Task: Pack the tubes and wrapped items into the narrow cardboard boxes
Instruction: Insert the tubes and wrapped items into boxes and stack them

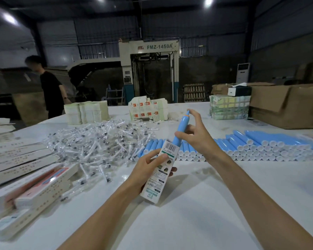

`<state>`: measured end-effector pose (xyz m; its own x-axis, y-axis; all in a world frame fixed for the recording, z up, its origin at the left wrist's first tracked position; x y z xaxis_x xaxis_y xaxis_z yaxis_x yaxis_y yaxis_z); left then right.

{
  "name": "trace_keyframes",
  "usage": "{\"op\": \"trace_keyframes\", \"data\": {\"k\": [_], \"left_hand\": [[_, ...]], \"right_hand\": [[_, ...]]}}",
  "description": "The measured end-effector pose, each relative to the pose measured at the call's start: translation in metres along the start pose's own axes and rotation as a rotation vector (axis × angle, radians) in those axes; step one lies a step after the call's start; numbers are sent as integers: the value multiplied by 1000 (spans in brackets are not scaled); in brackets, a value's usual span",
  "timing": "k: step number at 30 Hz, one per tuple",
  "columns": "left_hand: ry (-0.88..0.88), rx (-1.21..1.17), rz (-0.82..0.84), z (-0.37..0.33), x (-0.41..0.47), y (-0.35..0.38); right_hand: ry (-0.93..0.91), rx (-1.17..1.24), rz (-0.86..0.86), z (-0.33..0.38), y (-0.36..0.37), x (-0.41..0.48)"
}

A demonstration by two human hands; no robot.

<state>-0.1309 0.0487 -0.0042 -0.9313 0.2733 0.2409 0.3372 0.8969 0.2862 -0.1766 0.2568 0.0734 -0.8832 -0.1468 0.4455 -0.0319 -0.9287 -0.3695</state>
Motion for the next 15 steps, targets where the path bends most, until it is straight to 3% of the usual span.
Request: {"op": "trace_keyframes", "data": {"k": [6, 9, 11, 13, 15], "left_hand": [[51, 62, -25, -2, -2, 2], [55, 45, -54, 1, 2, -3], [45, 22, -81, 4, 3, -8], [19, -24, -97, 8, 4, -4], [14, -109, -132, 16, 5, -4]], "right_hand": [[-66, -93, 36, 9, 12, 3], [-161, -368, -15, 1, 27, 2], [-143, -409, -2, -6, 40, -2], [-107, -418, -66, -11, 45, -9], [-214, -584, -211, -3, 52, -16]]}}
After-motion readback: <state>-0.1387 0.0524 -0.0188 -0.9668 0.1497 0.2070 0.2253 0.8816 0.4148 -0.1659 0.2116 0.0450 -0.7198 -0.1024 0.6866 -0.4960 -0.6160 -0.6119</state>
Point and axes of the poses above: each hand's wrist, its own x-axis towards the middle knuckle, its own y-axis out of the palm, z = x × y, the point moved 1 cm from there along x, towards the middle knuckle, and after that the axes turned 12 degrees about -x, right-handed, at the moved point
